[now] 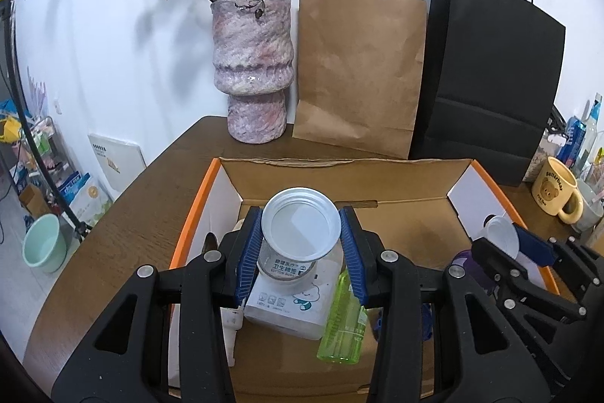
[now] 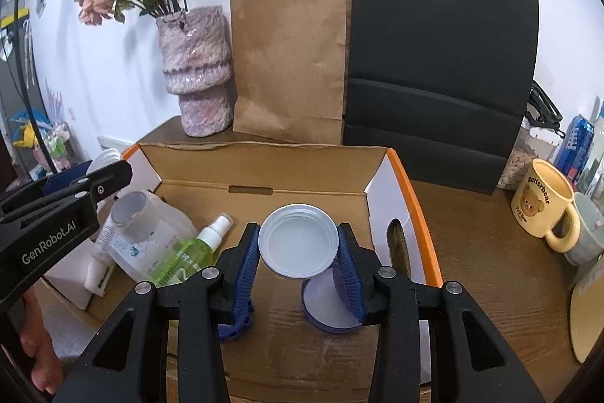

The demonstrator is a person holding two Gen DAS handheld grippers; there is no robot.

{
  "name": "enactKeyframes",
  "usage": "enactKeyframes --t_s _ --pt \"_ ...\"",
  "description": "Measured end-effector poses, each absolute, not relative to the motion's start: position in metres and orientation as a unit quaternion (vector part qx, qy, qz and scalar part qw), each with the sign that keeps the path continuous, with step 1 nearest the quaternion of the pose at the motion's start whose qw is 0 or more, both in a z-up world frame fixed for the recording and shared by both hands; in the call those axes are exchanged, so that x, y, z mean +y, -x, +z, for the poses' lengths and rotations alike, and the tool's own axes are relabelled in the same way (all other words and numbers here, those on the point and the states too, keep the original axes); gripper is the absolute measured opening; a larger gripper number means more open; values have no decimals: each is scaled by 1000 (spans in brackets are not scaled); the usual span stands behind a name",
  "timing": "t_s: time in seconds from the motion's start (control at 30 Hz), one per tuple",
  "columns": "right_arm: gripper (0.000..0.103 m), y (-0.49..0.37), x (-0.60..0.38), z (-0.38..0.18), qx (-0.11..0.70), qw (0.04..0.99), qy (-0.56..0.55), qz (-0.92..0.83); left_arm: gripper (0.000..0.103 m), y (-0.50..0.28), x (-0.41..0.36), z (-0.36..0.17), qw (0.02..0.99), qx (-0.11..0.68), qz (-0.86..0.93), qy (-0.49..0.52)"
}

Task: Organize rigid objects
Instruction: 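Open both tools, releasing the white caps into the box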

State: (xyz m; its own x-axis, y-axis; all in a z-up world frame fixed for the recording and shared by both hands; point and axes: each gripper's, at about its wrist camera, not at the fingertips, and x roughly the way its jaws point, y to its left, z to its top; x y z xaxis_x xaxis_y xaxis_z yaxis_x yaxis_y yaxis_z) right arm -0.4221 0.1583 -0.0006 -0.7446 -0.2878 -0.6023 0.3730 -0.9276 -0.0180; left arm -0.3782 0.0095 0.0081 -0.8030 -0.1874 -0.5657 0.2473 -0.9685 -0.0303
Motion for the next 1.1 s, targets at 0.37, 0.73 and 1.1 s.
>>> enactKeyframes --t_s 0.37,0.73,1.1 --pt "86 421 162 3 80 158 -309 -934 103 374 -2 12 126 55 -950 -281" --pt "86 422 168 6 71 154 -307 -936 103 376 -11 11 136 72 -945 -290" --pt "85 417 169 9 73 149 -309 -937 103 375 -11 12 137 74 -944 -290"
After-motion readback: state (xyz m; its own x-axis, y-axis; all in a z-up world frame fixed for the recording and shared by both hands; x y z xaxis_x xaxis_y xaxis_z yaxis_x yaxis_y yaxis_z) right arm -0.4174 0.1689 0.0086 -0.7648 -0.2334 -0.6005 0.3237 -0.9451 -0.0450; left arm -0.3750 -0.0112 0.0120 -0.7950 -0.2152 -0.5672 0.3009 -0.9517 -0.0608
